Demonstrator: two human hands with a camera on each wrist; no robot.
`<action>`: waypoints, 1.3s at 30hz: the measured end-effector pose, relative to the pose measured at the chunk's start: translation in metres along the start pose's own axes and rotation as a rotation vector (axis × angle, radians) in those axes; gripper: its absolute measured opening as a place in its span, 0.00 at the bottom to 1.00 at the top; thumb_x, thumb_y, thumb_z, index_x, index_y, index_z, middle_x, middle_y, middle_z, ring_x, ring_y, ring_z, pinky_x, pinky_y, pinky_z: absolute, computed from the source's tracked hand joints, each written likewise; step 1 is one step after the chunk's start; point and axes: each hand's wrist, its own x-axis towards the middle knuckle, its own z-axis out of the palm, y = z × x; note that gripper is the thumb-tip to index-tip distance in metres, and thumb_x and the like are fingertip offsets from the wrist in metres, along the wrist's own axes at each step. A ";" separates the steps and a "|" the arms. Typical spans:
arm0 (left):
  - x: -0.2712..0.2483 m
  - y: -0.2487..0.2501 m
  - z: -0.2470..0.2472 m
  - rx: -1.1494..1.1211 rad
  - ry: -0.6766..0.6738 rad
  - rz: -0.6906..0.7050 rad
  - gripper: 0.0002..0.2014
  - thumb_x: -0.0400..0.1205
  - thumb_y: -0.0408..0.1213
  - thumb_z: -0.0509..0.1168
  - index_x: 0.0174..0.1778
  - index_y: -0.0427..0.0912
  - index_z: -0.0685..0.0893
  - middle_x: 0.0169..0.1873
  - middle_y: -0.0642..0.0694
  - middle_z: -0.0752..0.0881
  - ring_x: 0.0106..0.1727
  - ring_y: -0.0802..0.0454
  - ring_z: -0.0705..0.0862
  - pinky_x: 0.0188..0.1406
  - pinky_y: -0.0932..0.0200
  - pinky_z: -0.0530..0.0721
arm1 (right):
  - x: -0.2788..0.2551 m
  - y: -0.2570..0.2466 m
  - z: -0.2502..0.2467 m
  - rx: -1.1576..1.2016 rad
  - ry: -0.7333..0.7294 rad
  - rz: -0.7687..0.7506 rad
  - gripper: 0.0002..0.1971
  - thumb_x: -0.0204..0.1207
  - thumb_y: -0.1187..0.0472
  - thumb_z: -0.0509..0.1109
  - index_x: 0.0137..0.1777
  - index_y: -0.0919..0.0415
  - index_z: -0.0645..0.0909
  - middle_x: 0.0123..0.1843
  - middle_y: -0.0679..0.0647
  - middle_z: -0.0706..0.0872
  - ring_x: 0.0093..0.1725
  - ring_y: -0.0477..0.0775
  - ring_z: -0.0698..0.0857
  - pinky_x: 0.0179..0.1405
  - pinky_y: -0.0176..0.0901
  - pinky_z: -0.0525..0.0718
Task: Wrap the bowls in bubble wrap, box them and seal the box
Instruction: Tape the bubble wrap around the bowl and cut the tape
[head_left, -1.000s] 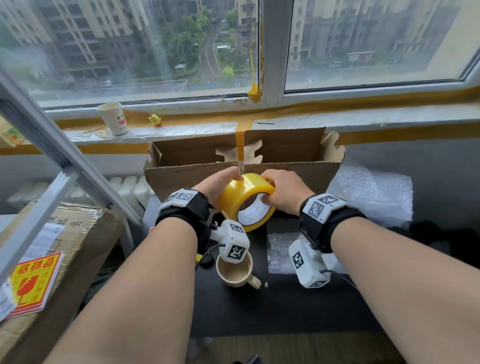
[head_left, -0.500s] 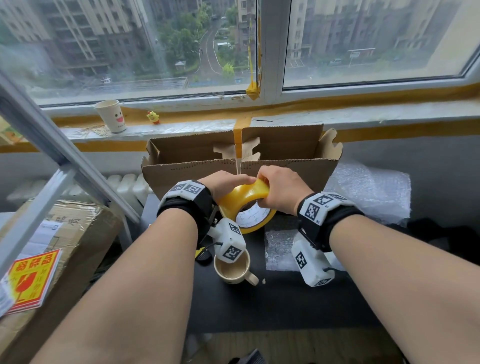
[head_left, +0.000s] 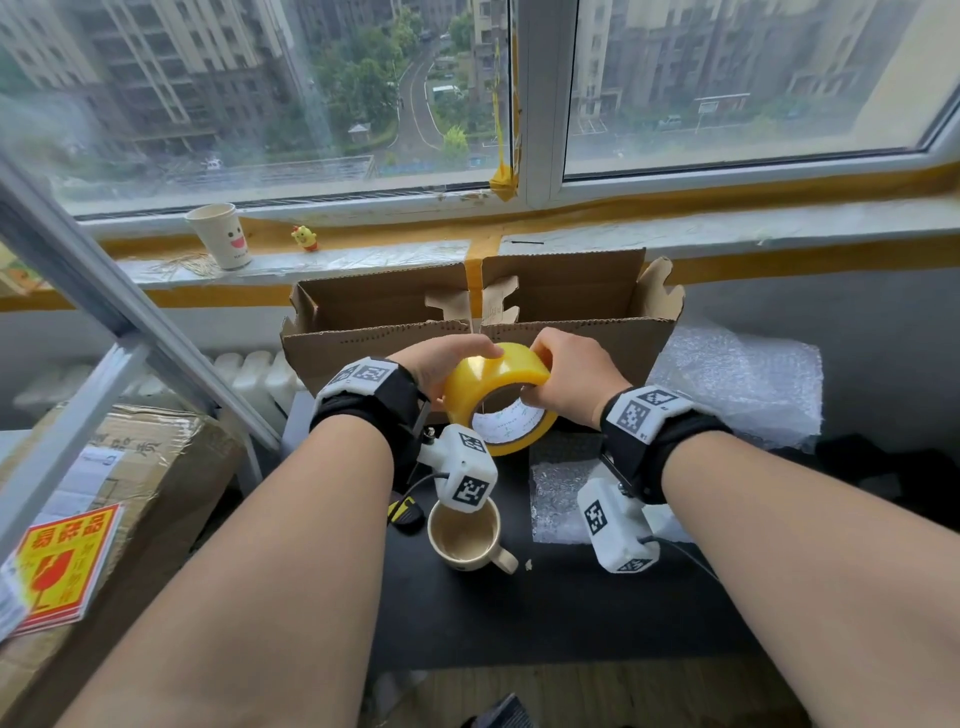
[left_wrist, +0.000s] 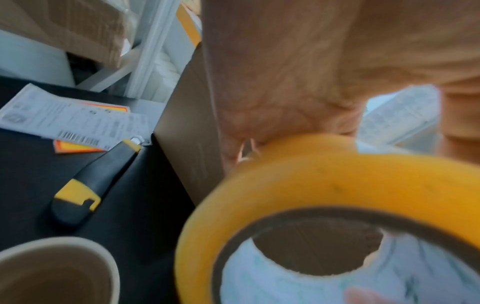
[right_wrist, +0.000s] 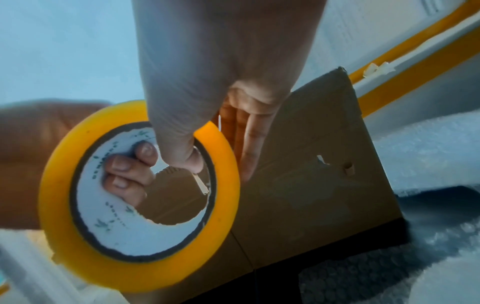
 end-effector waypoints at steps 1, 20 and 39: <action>0.001 0.002 0.001 0.073 0.002 -0.002 0.36 0.66 0.58 0.75 0.67 0.44 0.77 0.58 0.38 0.85 0.58 0.41 0.86 0.63 0.43 0.82 | 0.000 -0.002 -0.001 -0.052 0.005 -0.028 0.17 0.66 0.55 0.78 0.51 0.53 0.77 0.49 0.50 0.82 0.49 0.54 0.81 0.44 0.45 0.77; 0.005 0.016 0.009 -0.077 -0.132 0.081 0.10 0.82 0.40 0.64 0.58 0.42 0.77 0.45 0.41 0.86 0.44 0.46 0.85 0.47 0.52 0.84 | 0.000 0.006 -0.016 -0.211 0.098 -0.020 0.18 0.74 0.52 0.73 0.62 0.55 0.76 0.52 0.57 0.86 0.54 0.62 0.84 0.50 0.47 0.79; 0.010 0.032 0.013 0.182 0.011 0.231 0.16 0.69 0.48 0.77 0.51 0.49 0.87 0.58 0.42 0.85 0.59 0.42 0.84 0.62 0.42 0.82 | 0.005 0.010 -0.016 -0.126 0.188 0.039 0.11 0.74 0.51 0.69 0.54 0.51 0.79 0.47 0.54 0.87 0.49 0.60 0.83 0.43 0.44 0.76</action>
